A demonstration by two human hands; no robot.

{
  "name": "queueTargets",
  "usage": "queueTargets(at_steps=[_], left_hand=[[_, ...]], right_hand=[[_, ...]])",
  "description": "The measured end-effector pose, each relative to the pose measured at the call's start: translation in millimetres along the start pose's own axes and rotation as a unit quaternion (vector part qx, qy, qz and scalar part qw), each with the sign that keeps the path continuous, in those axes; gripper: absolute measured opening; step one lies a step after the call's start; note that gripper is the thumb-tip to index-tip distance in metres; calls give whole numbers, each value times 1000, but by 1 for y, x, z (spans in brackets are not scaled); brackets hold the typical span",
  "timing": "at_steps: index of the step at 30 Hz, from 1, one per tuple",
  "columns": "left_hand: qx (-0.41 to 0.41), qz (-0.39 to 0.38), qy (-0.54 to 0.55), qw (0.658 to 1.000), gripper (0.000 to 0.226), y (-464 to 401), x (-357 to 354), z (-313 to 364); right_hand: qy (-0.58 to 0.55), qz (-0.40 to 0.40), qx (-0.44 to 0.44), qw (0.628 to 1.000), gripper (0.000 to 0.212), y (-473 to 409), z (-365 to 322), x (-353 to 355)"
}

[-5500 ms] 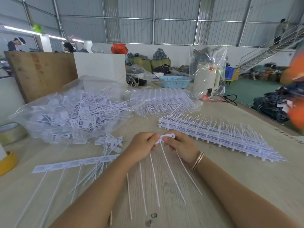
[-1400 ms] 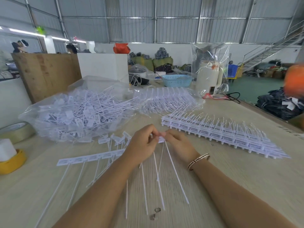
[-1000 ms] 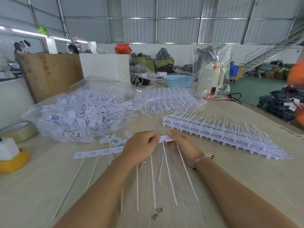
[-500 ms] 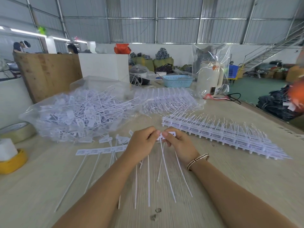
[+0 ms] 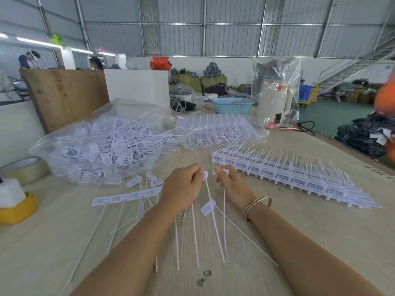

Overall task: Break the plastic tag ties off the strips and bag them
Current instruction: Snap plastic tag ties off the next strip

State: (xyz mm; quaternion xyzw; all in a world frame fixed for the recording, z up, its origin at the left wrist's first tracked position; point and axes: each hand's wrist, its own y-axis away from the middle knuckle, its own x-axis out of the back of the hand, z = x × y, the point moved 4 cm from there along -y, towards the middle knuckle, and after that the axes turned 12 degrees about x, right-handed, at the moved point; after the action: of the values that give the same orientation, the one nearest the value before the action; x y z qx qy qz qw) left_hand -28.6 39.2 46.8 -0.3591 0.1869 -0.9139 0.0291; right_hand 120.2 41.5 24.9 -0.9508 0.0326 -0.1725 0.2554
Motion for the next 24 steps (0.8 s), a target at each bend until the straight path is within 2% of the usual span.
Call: queueTargets(at_steps=[1, 4, 5, 10, 13, 16, 18, 19, 21, 24], left_hand=[[0, -7, -12, 1000, 25, 0, 0, 0], [12, -44, -27, 999, 26, 0, -1, 0], [14, -54, -37, 998, 26, 1, -1, 0], [5, -63, -70, 996, 16, 0, -5, -5], [8, -33, -73, 997, 19, -2, -2, -8], [34, -24, -18, 999, 21, -4, 2, -10], [59, -26, 47, 997, 27, -6, 5, -11], [63, -24, 72, 995, 30, -7, 8, -10], [61, -21, 115, 991, 36, -9, 16, -8], [48, -22, 185, 981, 40, -15, 31, -4]], right_hand=[[13, -2, -14, 1000, 14, 0, 1, -1], [35, -15, -30, 999, 44, 0, 4, -3], [28, -14, -28, 999, 46, 0, 3, -3], [109, -14, 21, 994, 17, 3, -2, 7], [262, -84, -16, 961, 36, 6, -6, 16], [300, -260, -120, 910, 62, 16, -13, 23], [307, -358, -135, 871, 69, 26, -19, 21], [314, -381, -124, 861, 67, 29, -22, 18], [312, -384, -98, 864, 55, 28, -26, 7], [317, -329, -65, 887, 42, 14, -25, -14]])
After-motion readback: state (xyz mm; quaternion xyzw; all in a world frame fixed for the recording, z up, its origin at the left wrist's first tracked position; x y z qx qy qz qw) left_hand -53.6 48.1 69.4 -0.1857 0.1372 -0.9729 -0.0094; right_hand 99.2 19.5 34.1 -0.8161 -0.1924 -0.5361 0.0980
